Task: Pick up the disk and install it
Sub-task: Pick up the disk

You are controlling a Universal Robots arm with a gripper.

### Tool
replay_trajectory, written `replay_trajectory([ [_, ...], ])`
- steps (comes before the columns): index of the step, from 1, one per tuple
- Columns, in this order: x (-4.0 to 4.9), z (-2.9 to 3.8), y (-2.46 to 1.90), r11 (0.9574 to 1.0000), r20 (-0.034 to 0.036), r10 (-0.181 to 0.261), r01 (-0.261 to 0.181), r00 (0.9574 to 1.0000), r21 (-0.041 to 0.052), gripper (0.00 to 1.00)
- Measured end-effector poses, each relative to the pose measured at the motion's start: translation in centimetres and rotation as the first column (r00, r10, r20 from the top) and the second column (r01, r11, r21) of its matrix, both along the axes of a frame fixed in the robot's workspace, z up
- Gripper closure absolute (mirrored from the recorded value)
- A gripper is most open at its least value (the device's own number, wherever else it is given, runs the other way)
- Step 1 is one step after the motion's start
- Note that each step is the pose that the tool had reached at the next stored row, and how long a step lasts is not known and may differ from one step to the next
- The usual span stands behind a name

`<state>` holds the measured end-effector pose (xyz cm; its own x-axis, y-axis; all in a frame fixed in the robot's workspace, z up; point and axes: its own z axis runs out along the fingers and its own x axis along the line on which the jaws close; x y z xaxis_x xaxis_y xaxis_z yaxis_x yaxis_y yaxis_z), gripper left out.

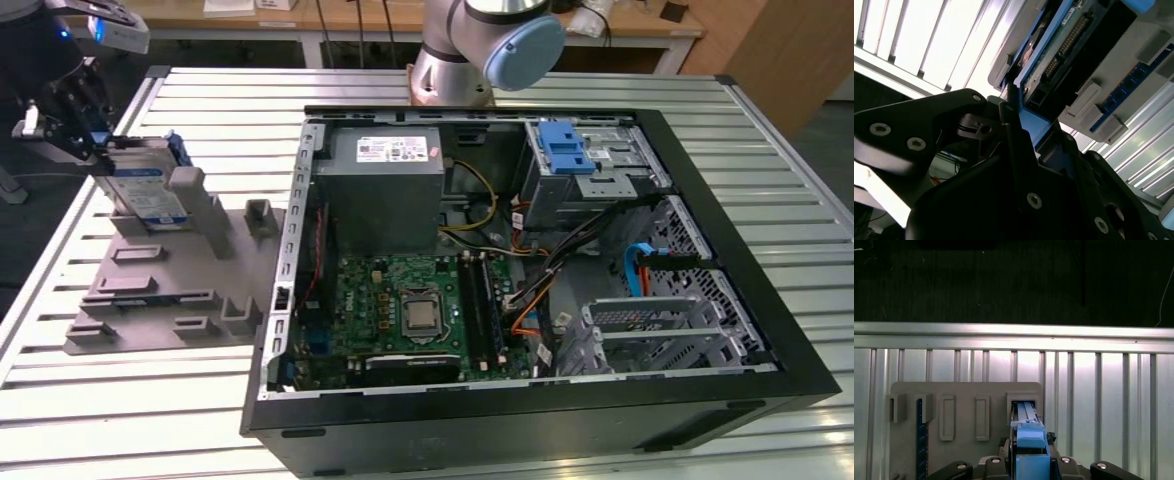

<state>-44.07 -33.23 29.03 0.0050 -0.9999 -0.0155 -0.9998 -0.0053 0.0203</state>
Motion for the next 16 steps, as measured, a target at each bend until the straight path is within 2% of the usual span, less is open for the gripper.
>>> replay_trajectory([
  [10,0.0,0.88,0.0,1.0,0.0,0.0,0.0,1.0,0.0,0.64],
  [16,0.0,0.93,0.0,1.0,0.0001,0.0,0.0,1.0,0.0,0.64],
])
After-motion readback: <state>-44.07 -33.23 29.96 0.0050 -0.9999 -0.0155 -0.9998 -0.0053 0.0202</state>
